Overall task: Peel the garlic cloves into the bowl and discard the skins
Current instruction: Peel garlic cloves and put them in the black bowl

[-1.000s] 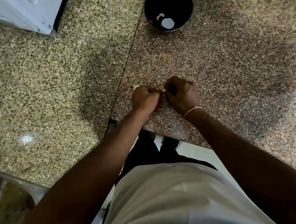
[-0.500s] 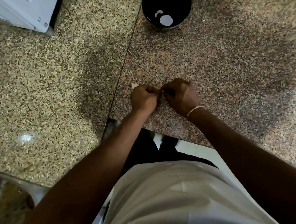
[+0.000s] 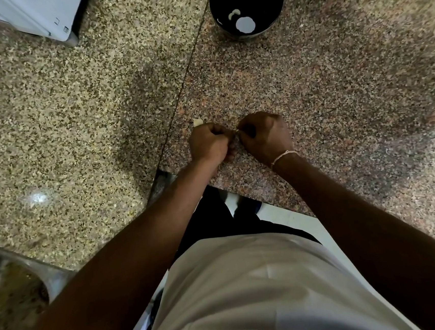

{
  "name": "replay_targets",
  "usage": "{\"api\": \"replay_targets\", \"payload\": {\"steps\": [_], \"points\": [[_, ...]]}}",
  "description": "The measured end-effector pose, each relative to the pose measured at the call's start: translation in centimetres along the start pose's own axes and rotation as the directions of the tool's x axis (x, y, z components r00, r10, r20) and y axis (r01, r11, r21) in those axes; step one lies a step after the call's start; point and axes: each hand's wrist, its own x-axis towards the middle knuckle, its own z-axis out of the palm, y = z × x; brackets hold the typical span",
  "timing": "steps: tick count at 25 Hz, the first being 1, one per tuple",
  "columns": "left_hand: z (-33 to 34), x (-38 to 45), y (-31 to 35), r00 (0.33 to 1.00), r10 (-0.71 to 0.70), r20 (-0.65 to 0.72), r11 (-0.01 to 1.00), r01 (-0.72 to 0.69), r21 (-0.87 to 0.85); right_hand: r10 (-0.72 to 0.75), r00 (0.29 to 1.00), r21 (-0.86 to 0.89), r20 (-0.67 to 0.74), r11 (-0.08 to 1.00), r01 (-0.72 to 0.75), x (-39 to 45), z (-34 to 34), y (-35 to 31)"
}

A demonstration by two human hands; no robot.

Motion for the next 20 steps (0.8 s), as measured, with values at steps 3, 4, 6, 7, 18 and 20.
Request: {"api": "replay_targets", "payload": {"steps": [3, 4, 6, 7, 18, 20], "points": [[-0.07, 0.03, 0.11, 1.0, -0.031, -0.001, 0.999, 0.031, -0.029, 0.019, 1.0, -0.003, 0.006, 1.0, -0.019, 0.11, -0.06, -0.1], [-0.1, 0.09, 0.17, 0.999, -0.044, 0.001, 0.998, 0.044, -0.045, 0.024, 1.0, -0.005, 0.012, 1.0, -0.024, 0.14, -0.08, -0.15], [-0.08, 0.14, 0.33, 0.998, -0.07, 0.009, 0.995, 0.071, -0.074, 0.035, 0.999, -0.01, 0.016, 0.999, -0.035, 0.22, -0.12, -0.13], [-0.03, 0.17, 0.37, 0.997, -0.08, 0.01, 0.993, 0.081, -0.088, 0.041, 0.999, -0.014, 0.016, 0.999, -0.041, 0.25, -0.16, -0.13], [0.74, 0.62, 0.88, 0.981, -0.171, -0.092, 0.982, 0.162, -0.093, 0.013, 1.0, 0.006, 0.009, 1.0, -0.013, 0.15, 0.06, 0.07], [0.75, 0.71, 1.02, 0.98, -0.174, -0.093, 0.982, 0.166, -0.086, 0.008, 1.0, 0.02, 0.007, 1.0, -0.008, -0.02, 0.26, 0.13]]}}
